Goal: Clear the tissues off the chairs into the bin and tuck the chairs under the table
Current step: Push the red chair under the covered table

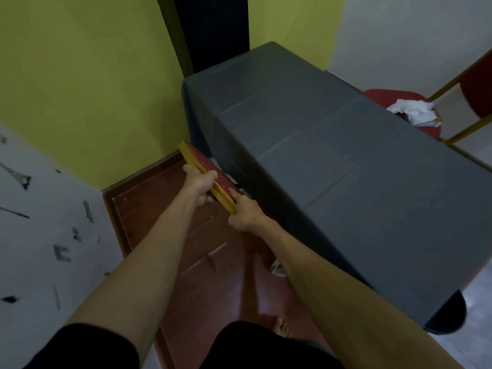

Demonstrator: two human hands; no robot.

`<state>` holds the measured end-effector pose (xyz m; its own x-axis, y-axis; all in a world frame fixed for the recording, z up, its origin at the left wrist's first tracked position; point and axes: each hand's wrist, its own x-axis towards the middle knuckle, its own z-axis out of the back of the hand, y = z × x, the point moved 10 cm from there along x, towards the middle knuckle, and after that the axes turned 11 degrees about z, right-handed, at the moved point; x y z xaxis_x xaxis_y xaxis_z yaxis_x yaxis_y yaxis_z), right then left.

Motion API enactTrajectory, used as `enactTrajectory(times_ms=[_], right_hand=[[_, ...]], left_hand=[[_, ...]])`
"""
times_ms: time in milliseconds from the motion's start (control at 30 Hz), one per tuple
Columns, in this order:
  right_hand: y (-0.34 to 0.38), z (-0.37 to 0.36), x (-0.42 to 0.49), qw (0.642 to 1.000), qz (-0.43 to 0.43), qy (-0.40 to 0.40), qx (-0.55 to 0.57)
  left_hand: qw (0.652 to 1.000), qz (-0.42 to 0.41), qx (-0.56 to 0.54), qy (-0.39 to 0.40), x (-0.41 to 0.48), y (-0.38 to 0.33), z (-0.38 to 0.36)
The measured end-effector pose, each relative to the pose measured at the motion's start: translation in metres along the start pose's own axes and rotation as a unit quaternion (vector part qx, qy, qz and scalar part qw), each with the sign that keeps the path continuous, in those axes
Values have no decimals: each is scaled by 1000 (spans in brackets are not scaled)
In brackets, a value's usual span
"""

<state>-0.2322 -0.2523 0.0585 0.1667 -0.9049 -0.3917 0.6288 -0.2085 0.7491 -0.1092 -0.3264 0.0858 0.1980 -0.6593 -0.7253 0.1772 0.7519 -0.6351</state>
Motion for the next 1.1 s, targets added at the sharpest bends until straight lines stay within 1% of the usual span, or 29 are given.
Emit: enactTrajectory(times_ms=[200, 400, 667, 733, 833, 933, 1100], right_hand=[[-3, 0, 9, 1000, 0, 11, -5], [-6, 1, 11, 1000, 3, 10, 4], [-27, -2, -15, 999, 23, -19, 42], [-34, 1, -31, 998, 16, -33, 47], [-43, 9, -57, 998, 8, -44, 52], [-56, 19, -93, 994, -6, -72, 77], [-86, 19, -155, 988, -53, -123, 78]], left_hand=[[1000, -14, -4, 1, 10, -6, -2], [999, -29, -1, -24, 17, -6, 0], [999, -42, 3, -20, 9, -3, -1], [999, -43, 0, -10, -1, 1, -4], [999, -48, 25, 4, -20, 17, -14], [997, -56, 37, 39, -46, 46, -36], [982, -63, 143, 109, -92, 113, -74]])
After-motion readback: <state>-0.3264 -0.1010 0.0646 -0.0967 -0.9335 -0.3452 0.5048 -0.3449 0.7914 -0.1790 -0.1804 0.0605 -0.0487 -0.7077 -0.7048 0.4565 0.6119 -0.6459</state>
